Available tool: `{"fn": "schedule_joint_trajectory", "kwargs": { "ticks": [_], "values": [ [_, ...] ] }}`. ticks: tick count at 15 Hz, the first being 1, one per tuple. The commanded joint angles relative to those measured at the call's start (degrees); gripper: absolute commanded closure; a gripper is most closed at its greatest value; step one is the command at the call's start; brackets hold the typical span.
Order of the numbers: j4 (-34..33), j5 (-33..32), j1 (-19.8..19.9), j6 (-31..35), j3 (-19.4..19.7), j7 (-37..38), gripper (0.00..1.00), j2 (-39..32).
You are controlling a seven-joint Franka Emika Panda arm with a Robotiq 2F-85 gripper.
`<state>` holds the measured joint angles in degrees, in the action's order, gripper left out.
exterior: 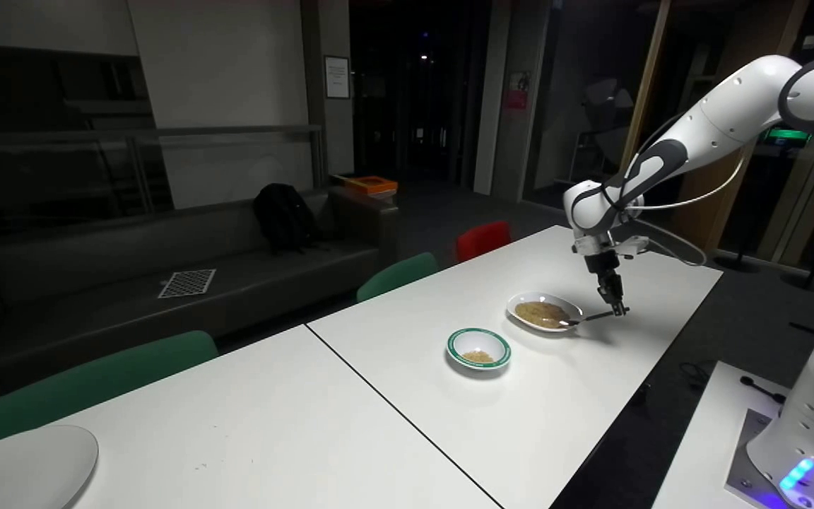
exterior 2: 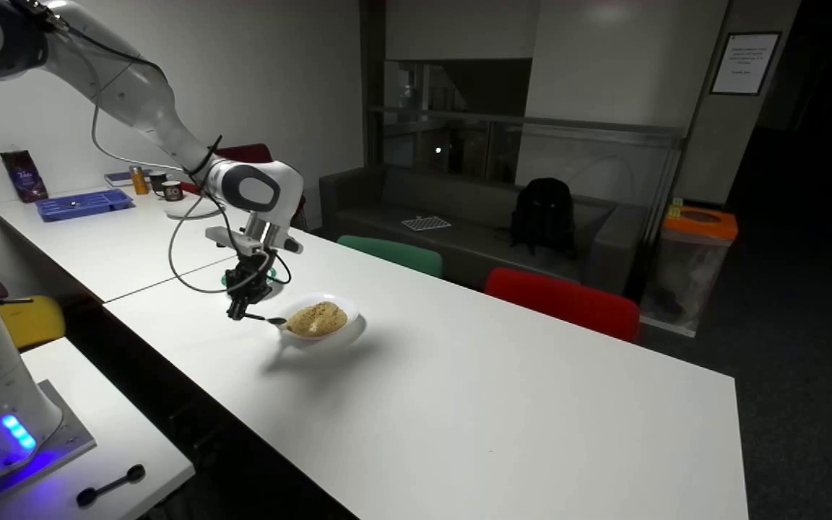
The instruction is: Spoon some contents from the white bowl into the green bowl twice
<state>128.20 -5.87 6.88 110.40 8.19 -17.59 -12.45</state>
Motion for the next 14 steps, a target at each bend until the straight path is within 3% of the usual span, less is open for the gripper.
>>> {"fn": "schedule_joint_trajectory", "kwargs": {
  "ticks": [1, 14],
  "values": [
    [-4.38, 1.38, 0.48, -4.15, -1.26, 2.37, 0.97, -3.09],
    [-10.34, 1.58, 0.93, -5.98, -1.78, 5.88, 0.97, -8.07]
  ]
}}
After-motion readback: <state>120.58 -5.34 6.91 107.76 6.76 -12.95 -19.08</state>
